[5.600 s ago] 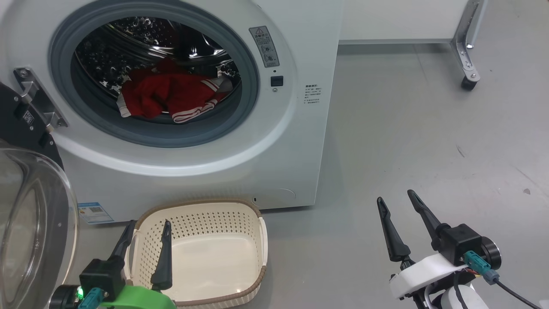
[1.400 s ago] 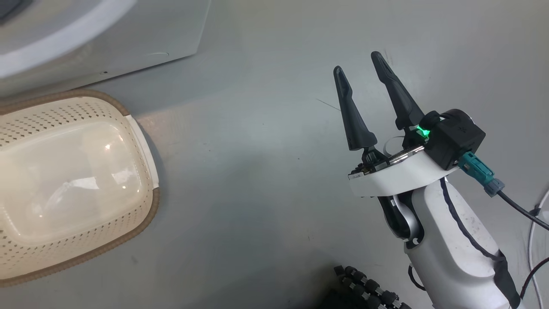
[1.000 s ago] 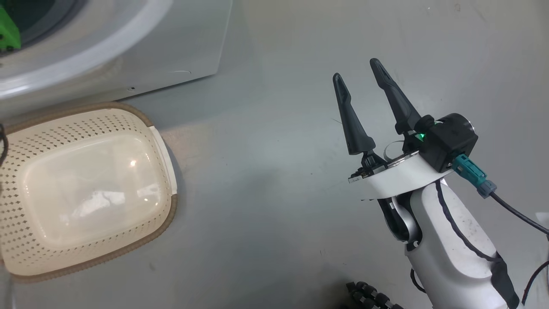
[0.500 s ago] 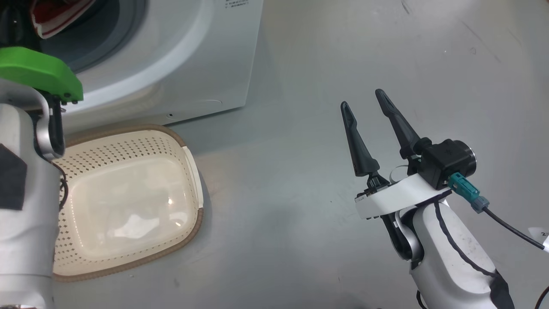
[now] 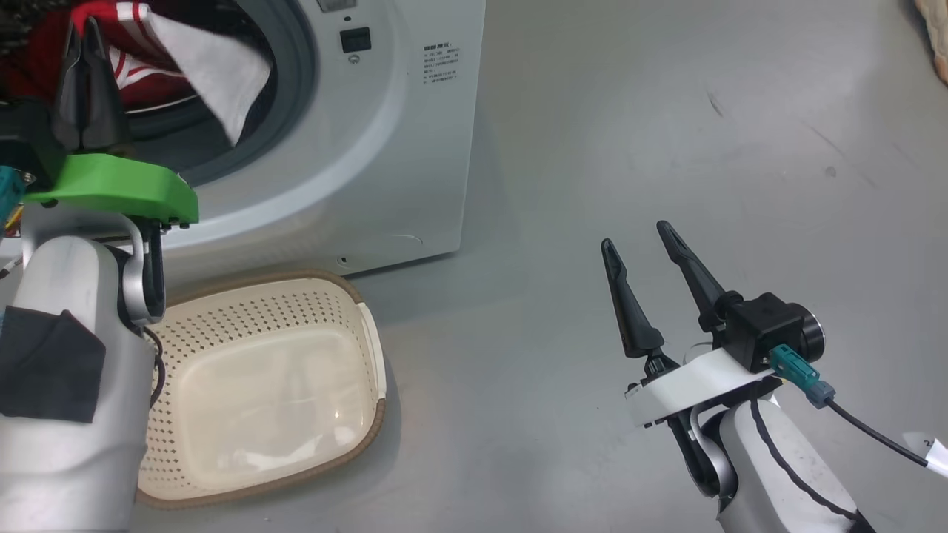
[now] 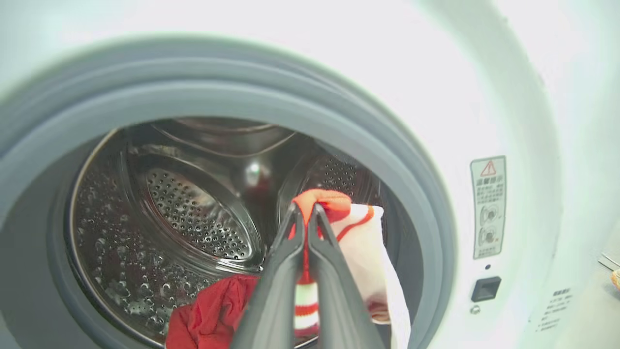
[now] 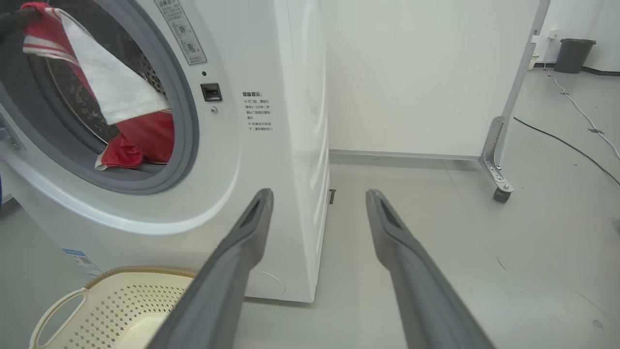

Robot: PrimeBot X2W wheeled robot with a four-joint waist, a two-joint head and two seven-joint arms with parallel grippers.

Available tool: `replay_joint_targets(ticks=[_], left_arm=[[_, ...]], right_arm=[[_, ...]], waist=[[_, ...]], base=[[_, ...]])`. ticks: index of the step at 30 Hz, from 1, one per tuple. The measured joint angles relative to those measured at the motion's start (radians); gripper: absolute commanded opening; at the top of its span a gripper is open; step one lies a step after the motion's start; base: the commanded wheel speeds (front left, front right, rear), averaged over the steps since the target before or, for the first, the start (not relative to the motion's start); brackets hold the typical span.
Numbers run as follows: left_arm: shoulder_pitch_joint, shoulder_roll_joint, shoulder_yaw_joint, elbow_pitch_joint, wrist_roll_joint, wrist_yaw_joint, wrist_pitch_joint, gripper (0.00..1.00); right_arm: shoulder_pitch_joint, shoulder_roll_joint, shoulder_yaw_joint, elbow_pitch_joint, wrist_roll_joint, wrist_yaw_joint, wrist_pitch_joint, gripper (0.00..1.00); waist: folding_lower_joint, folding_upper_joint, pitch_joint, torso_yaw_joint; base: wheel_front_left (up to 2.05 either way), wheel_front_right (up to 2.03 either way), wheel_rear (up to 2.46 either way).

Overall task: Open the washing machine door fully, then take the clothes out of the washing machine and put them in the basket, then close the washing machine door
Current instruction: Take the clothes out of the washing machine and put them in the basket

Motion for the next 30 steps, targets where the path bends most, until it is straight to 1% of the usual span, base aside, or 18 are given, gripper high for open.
replay_joint_targets(ticks=[6,20,22,30], left_arm=[[0.031,0.001,0.002,-0.119,0.017,0.009,-0.009,0.0],[0.124,0.0,0.018,-0.386,0.07,0.04,-0.016,0.0],[0.144,-0.002,0.026,-0.415,0.07,0.043,-0.017,0.0],[0.25,-0.02,0.046,-0.518,0.078,0.052,-0.017,0.0]], right_arm=[[0.028,0.0,0.0,0.009,-0.002,0.011,0.0,1.0],[0.07,0.0,-0.006,0.01,-0.011,0.013,0.0,1.0],[0.076,0.0,-0.006,0.01,-0.012,0.019,0.0,1.0],[0.109,0.0,-0.012,0.011,-0.012,0.02,0.0,1.0]], waist=[[0.0,0.0,-0.063,0.019],[0.0,0.0,-0.163,0.042],[0.0,0.0,-0.173,0.043],[0.0,0.0,-0.211,0.052]], base=[[0.0,0.0,0.0],[0.0,0.0,0.0],[0.0,0.0,0.0],[0.0,0.0,0.0]])
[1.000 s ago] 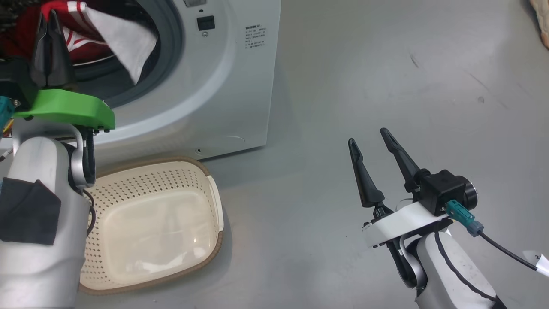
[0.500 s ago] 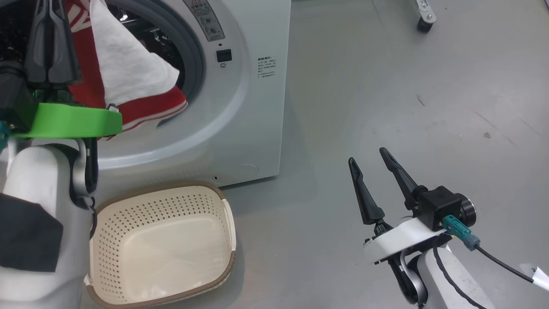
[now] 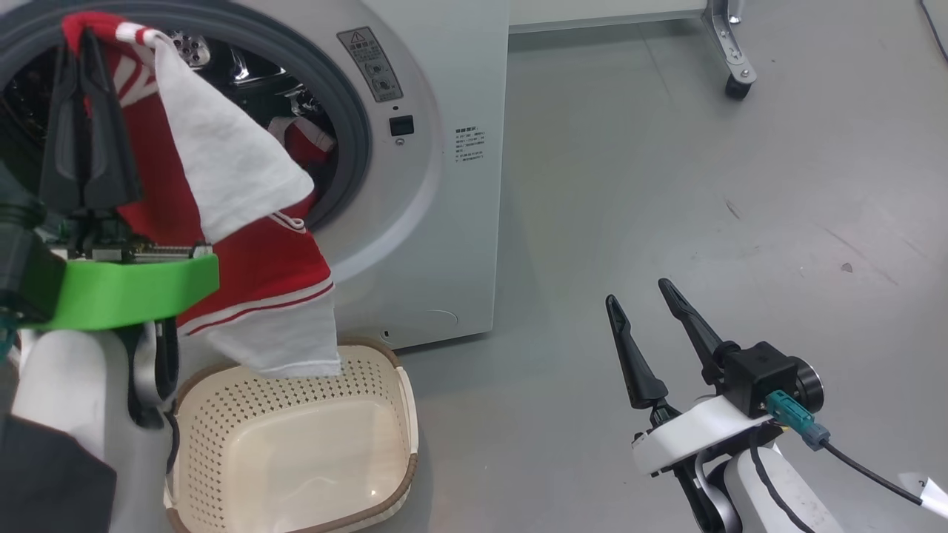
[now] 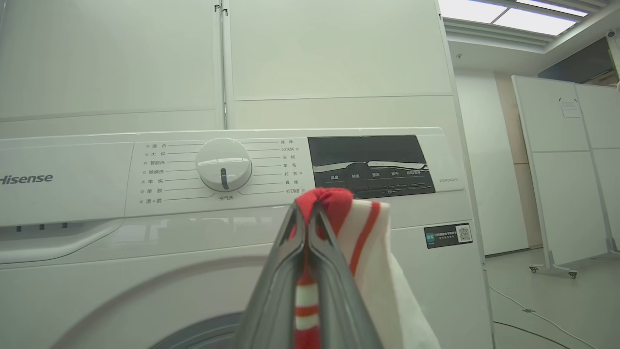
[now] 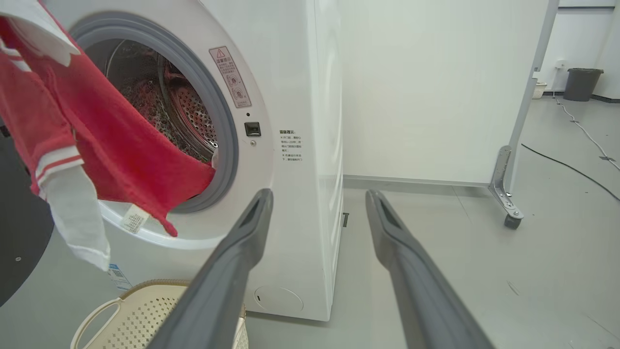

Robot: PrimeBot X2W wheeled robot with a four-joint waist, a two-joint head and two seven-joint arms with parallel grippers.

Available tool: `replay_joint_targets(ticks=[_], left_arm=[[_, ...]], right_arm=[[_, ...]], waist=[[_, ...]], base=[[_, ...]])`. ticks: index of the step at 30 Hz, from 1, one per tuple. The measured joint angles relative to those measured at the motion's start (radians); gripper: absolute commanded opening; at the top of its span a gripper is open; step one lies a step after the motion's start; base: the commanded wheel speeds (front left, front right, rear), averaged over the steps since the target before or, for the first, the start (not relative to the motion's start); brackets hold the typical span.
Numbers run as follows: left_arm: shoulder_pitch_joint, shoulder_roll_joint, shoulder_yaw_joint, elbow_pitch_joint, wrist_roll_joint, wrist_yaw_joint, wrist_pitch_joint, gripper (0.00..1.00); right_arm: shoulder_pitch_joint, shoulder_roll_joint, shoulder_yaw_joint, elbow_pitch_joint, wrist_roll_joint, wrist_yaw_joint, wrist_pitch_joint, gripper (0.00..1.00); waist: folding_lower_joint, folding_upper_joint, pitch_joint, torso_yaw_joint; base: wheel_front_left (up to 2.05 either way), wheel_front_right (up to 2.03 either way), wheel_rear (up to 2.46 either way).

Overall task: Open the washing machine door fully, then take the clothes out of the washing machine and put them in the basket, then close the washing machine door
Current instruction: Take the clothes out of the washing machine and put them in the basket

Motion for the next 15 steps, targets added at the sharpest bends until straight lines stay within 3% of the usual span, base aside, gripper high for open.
replay_joint_targets(ticks=[15], left_arm=[[0.305,-0.06,-0.002,-0.009,-0.009,0.009,0.062,0.0]], right_arm=[[0.015,0.0,0.003,-0.012,-0.009,0.009,0.0,1.0]], waist=[[0.0,0.0,0.007,0.006]], base=[[0.0,0.0,0.0]])
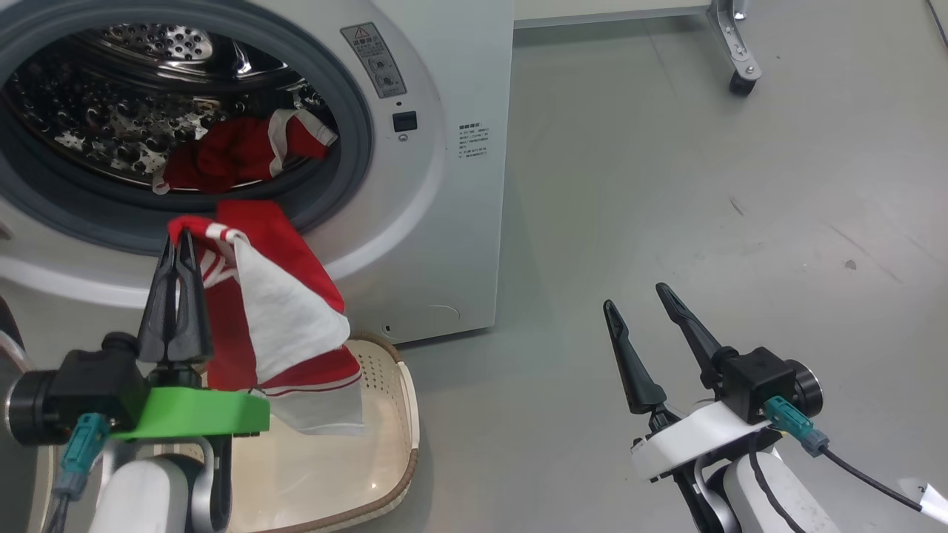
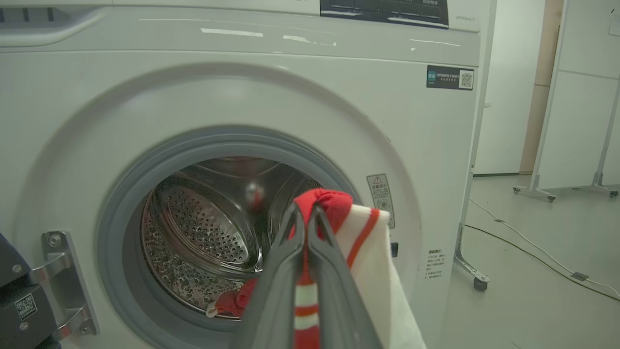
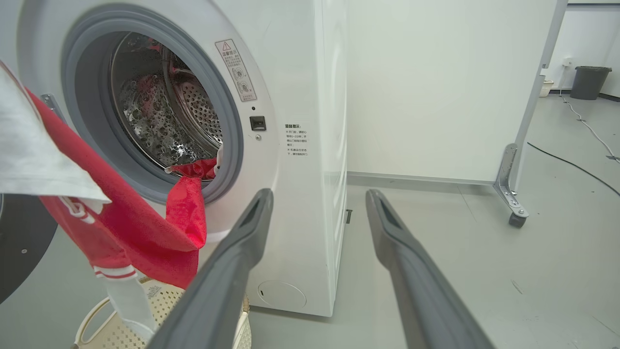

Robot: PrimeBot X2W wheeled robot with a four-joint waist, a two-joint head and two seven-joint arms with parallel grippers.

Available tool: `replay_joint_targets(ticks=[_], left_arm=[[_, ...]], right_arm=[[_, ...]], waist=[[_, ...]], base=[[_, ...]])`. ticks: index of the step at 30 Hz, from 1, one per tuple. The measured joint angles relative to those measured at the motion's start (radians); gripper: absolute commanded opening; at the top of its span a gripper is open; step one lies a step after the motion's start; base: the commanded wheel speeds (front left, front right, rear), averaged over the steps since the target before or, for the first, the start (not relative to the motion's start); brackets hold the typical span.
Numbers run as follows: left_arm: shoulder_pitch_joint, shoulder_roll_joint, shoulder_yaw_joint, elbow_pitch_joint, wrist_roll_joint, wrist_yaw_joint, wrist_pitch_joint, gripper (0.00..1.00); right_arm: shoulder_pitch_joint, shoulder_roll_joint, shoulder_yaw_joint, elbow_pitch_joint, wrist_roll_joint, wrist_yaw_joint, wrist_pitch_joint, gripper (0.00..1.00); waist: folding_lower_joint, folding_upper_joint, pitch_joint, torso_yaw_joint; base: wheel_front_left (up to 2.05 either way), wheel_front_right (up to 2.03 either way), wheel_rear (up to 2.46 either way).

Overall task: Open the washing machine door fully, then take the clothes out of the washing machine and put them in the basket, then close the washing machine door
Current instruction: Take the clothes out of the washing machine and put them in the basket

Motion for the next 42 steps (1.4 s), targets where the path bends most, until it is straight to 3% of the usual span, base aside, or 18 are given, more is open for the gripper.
replay_joint_targets(ticks=[8,18,32,42], left_arm=[[0.083,-0.011,0.006,0.086,-0.03,0.001,0.008,0.0],[0.078,-0.012,0.015,0.239,-0.066,0.001,-0.012,0.0],[-0.097,-0.01,0.044,0.516,-0.102,-0.019,0.005,0.0],[-0.258,0.01,0.062,0.695,-0.149,-0.045,0.104,0.0]], right_arm=[[-0.003,0.0,0.004,-0.027,-0.008,0.001,0.0,1.0],[-0.041,0.0,0.011,-0.061,-0.008,0.009,0.0,1.0],[-0.127,0.0,0.03,-0.115,0.003,0.009,0.0,1.0],[-0.227,0.0,0.037,-0.153,0.028,-0.001,0.0,1.0]], waist=[[0.0,0.0,0.05,0.001],[0.0,0.0,0.144,-0.011],[0.0,0.0,0.334,-0.051],[0.0002,0.0,0.491,-0.084]], base=[[0.0,0.0,0.0],[0.0,0.0,0.0],[0.0,0.0,0.0],[0.0,0.0,0.0]])
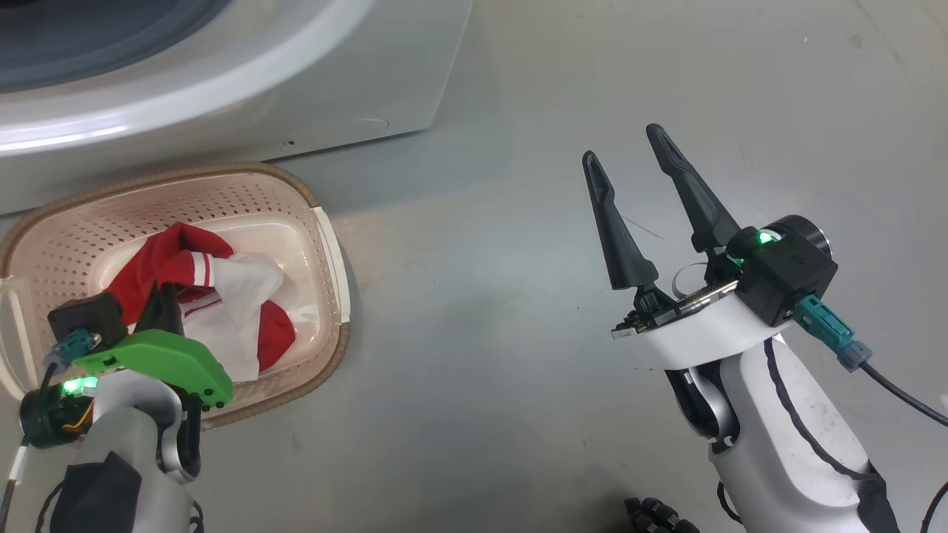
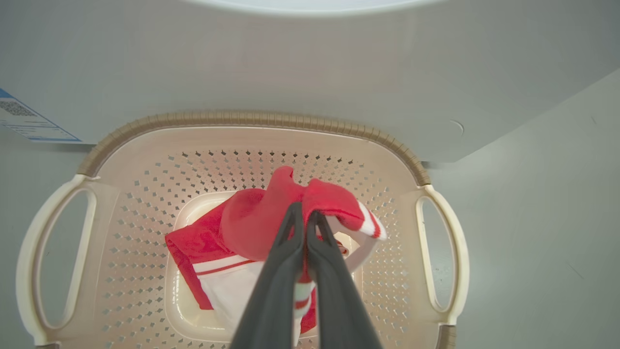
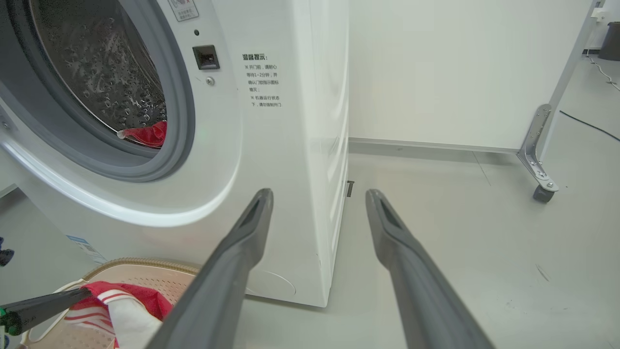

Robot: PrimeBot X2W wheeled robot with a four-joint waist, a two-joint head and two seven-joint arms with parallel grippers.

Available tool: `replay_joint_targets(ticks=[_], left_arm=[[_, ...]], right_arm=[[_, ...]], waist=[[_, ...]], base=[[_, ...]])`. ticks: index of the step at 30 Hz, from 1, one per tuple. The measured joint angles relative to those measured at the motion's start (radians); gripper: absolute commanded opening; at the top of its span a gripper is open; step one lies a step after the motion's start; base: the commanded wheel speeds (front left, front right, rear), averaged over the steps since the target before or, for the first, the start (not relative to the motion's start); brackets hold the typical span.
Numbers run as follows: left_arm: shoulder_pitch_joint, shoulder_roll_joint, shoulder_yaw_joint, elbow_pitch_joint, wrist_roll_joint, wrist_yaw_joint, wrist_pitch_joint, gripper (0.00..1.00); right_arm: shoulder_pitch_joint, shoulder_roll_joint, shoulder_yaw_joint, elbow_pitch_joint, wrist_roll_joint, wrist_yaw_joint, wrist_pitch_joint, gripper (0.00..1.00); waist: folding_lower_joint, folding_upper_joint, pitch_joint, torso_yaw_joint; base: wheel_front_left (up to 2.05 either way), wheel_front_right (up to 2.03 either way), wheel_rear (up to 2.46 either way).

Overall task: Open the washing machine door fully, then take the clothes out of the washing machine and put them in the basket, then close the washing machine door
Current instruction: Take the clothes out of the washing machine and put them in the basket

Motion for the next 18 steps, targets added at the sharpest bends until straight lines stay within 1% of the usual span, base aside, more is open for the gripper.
replay_joint_targets(ticks=[5,8,9,11,12,13,14,15,18], left_arm=[[-0.035,0.001,0.014,0.095,-0.021,-0.002,0.041,0.0],[-0.053,0.001,0.02,0.132,-0.032,-0.002,0.048,0.0],[-0.064,0.001,0.021,0.138,-0.035,-0.004,0.047,0.02],[-0.089,0.0,0.025,0.155,-0.038,-0.005,0.048,0.21],[-0.099,-0.001,0.027,0.164,-0.038,-0.005,0.048,0.28],[-0.106,-0.001,0.029,0.173,-0.038,-0.005,0.048,0.48],[-0.112,-0.001,0.03,0.184,-0.038,-0.005,0.048,0.89],[-0.116,-0.001,0.03,0.196,-0.038,-0.005,0.048,1.0],[-0.119,-0.002,0.029,0.225,-0.038,-0.005,0.043,1.0]], right_arm=[[-0.031,0.0,0.008,0.001,0.013,-0.001,0.0,1.0],[-0.041,0.0,0.01,0.002,0.013,-0.001,0.0,1.0],[-0.044,0.0,0.01,0.002,0.013,-0.001,0.0,1.0],[-0.047,0.0,0.01,0.004,0.013,-0.006,0.0,1.0],[-0.048,0.0,0.009,0.007,0.013,-0.009,0.0,1.0],[-0.049,0.0,0.009,0.009,0.013,-0.01,0.0,1.0],[-0.05,0.0,0.009,0.012,0.013,-0.01,0.0,1.0],[-0.051,0.0,0.009,0.016,0.013,-0.01,0.0,1.0],[-0.057,0.0,0.009,0.025,0.017,-0.01,0.0,1.0]], waist=[[0.0,0.0,0.054,-0.01],[0.0,0.0,0.072,-0.015],[0.0,0.0,0.076,-0.016],[0.0,0.0,0.08,-0.018],[0.0,0.0,0.081,-0.017],[0.0,0.0,0.081,-0.016],[0.0,0.0,0.08,-0.016],[0.0,0.0,0.078,-0.015],[0.0,0.0,0.067,-0.013]], base=[[0.0,0.0,0.0],[0.0,0.0,0.0],[0.0,0.0,0.0],[0.0,0.0,0.0],[0.0,0.0,0.0],[0.0,0.0,0.0],[0.0,0.0,0.0],[0.0,0.0,0.0],[0.0,0.0,0.0]])
